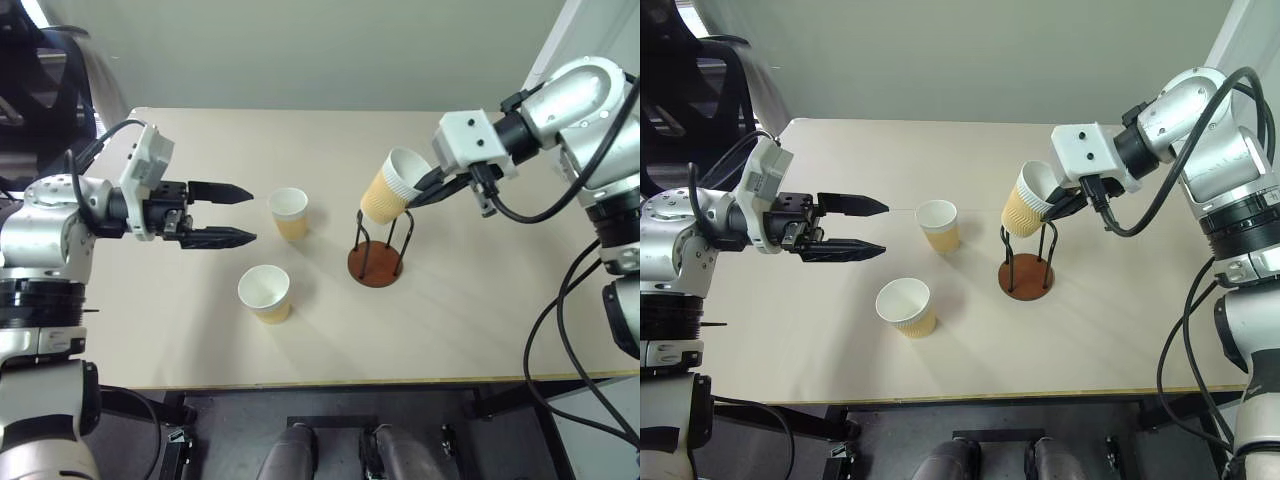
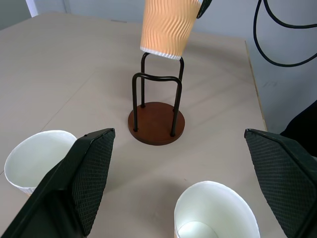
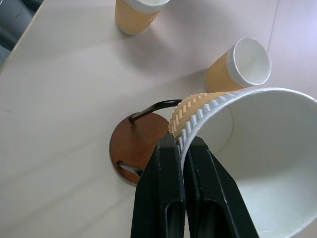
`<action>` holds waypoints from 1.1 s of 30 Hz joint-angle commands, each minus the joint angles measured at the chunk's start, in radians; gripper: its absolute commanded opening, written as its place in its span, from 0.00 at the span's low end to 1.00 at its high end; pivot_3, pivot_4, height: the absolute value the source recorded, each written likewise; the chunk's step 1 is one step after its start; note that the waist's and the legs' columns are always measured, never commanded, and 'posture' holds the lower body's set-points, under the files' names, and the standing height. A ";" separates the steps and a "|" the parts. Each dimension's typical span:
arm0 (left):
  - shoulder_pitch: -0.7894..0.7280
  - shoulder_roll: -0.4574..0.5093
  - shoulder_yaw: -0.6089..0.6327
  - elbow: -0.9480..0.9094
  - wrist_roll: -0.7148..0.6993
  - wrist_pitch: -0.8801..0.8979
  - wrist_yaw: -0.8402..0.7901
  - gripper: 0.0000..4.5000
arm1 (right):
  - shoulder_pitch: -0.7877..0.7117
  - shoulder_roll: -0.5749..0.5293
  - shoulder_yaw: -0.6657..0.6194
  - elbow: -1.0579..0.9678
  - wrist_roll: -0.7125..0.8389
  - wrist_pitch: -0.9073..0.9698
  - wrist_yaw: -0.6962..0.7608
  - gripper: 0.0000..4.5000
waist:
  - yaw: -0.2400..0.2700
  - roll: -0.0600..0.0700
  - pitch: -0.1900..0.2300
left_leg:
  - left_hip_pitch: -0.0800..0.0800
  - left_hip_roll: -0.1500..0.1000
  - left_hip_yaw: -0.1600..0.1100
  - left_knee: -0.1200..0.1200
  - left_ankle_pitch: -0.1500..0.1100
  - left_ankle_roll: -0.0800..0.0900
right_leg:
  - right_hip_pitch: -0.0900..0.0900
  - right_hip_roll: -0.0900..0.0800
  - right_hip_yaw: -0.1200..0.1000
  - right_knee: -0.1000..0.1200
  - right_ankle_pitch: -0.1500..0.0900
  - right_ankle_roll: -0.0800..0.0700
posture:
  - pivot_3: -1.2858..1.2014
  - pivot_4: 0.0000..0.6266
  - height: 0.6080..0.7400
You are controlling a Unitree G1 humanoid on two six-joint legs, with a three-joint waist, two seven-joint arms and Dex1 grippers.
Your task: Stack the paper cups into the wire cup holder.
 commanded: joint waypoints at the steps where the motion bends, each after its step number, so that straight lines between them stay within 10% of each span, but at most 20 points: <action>1: -0.001 0.015 0.026 -0.031 -0.008 -0.001 -0.001 1.00 | -0.012 -0.003 -0.006 0.002 -0.007 -0.021 0.004 0.02 | 0.000 0.000 0.000 | 0.000 0.000 0.000 0.000 0.000 0.000 | 0.000 0.000 0.000 0.000 0.000 0.000 | 0.52 0.24 1.00; 24: 0.006 0.025 0.030 -0.036 -0.010 0.001 0.001 1.00 | 0.001 -0.036 0.055 0.016 -0.023 -0.099 0.004 0.02 | 0.000 0.000 0.000 | 0.000 0.000 0.000 0.000 0.000 0.000 | 0.000 0.000 0.000 0.002 0.000 0.000 | 0.52 0.24 1.00; 33: 0.008 0.023 0.033 -0.037 -0.013 0.003 0.009 1.00 | 0.014 -0.021 0.027 -0.016 0.006 -0.032 0.004 0.62 | -0.001 0.000 0.000 | 0.001 0.000 0.000 0.000 0.000 -0.001 | 0.000 0.000 0.000 0.003 -0.001 -0.001 | 0.52 0.24 1.00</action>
